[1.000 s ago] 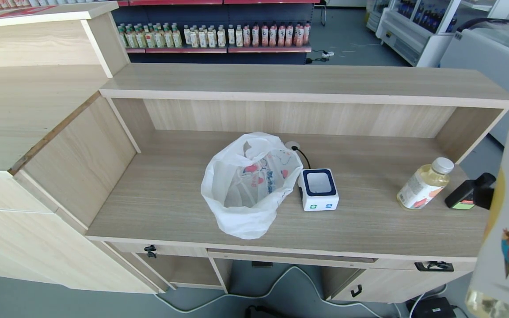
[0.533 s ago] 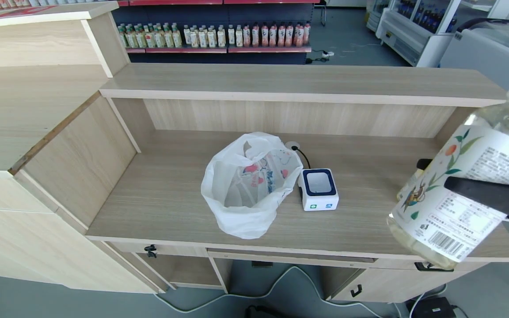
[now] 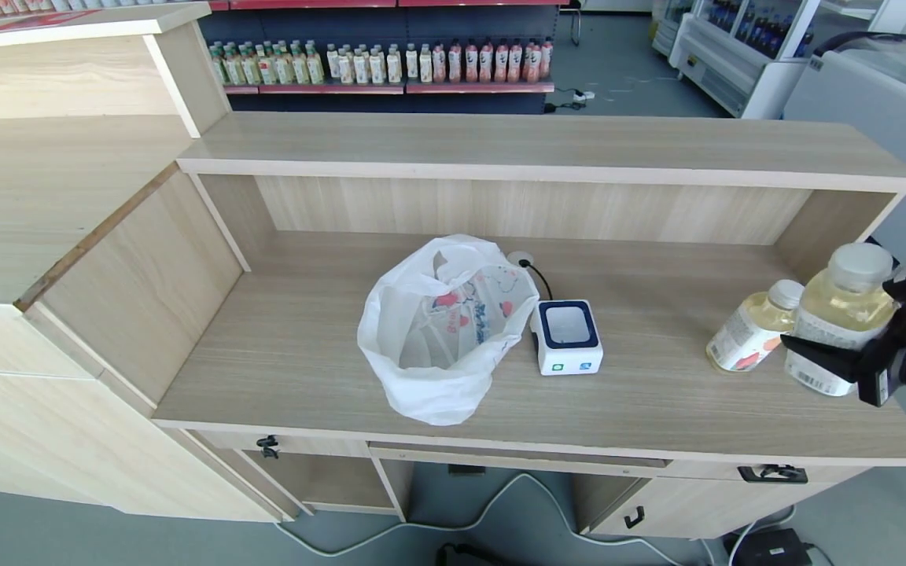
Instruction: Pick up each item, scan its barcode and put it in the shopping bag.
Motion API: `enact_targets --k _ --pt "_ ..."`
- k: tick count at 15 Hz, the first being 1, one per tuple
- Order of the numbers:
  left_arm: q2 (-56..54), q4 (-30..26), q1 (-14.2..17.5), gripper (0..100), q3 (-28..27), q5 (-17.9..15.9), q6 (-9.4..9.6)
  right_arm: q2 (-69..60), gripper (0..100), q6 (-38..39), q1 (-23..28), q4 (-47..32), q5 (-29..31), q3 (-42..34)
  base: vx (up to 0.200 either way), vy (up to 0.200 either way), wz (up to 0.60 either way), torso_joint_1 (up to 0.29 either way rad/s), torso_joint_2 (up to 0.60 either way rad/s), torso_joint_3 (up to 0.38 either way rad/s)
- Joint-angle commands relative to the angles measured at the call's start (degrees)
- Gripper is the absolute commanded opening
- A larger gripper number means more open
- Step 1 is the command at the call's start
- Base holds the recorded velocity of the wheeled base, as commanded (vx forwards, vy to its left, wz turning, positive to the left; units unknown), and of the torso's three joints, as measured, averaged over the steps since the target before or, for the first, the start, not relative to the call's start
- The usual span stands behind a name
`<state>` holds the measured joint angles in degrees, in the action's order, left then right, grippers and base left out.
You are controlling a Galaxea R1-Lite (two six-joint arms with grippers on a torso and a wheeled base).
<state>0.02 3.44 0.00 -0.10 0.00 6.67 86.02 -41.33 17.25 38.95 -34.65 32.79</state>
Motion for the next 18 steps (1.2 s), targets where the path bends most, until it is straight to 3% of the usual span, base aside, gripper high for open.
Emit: enact_targets --k 1,3,7,10,15,18 --pt "0.0 0.0 0.0 100 0.0 0.0 0.01 1.2 0 -1.8 2.4 -0.1 2.4 -0.3 0.0 0.0 0.0 0.0 0.0 0.0" --pt "0.0 0.0 0.0 100 0.0 0.0 0.01 1.1 0 -5.3 2.5 0.3 2.4 -1.1 0.0 0.0 0.0 0.0 0.0 0.0" --pt "0.0 0.0 0.0 100 0.0 0.0 0.01 2.6 0 -15.4 7.4 1.0 1.6 0.2 0.0 0.0 0.0 0.0 0.0 0.0" --pt "0.0 0.1 0.0 100 0.0 0.0 0.01 4.0 0 -17.9 7.8 5.2 -1.7 0.3 0.0 0.0 0.0 0.0 0.0 0.0" --pt "0.0 0.0 0.0 100 0.0 0.0 0.01 6.6 0 -25.7 8.2 6.2 -2.1 2.6 0.0 0.0 0.0 0.0 0.0 0.0" --pt "0.0 0.0 0.0 100 0.0 0.0 0.01 8.3 0 -29.7 8.0 7.2 -1.8 5.3 0.0 0.0 0.6 -0.001 0.0 0.002"
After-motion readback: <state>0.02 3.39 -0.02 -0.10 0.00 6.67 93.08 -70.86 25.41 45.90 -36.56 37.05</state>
